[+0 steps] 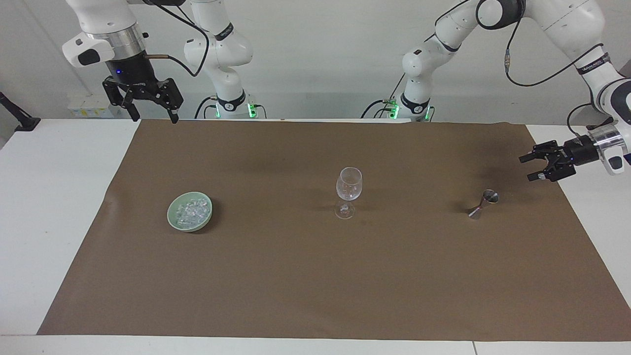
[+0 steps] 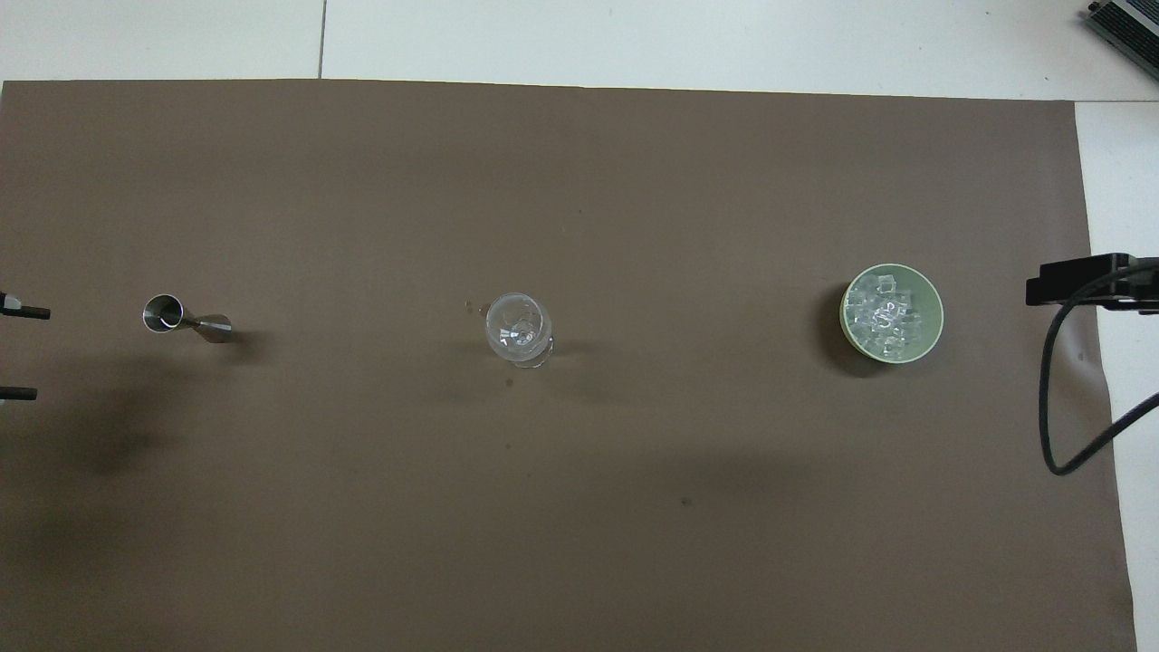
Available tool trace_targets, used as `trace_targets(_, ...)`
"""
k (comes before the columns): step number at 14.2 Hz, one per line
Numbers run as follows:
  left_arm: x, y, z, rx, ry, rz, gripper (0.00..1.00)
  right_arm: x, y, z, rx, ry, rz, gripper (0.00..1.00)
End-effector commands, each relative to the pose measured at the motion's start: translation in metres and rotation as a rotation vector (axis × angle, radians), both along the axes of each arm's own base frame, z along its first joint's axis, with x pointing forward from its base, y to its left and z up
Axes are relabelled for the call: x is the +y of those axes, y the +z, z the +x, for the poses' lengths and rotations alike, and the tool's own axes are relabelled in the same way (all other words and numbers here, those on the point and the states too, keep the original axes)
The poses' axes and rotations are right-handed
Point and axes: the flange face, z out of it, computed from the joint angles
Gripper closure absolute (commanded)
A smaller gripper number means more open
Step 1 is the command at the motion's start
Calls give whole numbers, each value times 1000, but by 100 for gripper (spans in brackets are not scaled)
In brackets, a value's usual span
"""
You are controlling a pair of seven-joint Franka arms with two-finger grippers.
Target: Pour wine and add ice with both arms
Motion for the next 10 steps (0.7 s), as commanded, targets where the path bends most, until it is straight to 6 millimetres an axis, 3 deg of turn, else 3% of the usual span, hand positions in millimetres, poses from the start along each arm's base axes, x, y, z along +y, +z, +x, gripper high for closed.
trace_targets(1,-12,-1,6,3,25,-6,0,0,0,-2,3,16,15,0)
trace_targets(4,-25,-6,10,7,13,-4,0,0,0,-2,3,16,15,0)
trace_targets(10,-32,-12,9,17,5,-8,0,0,0,-2,5,16,15,0)
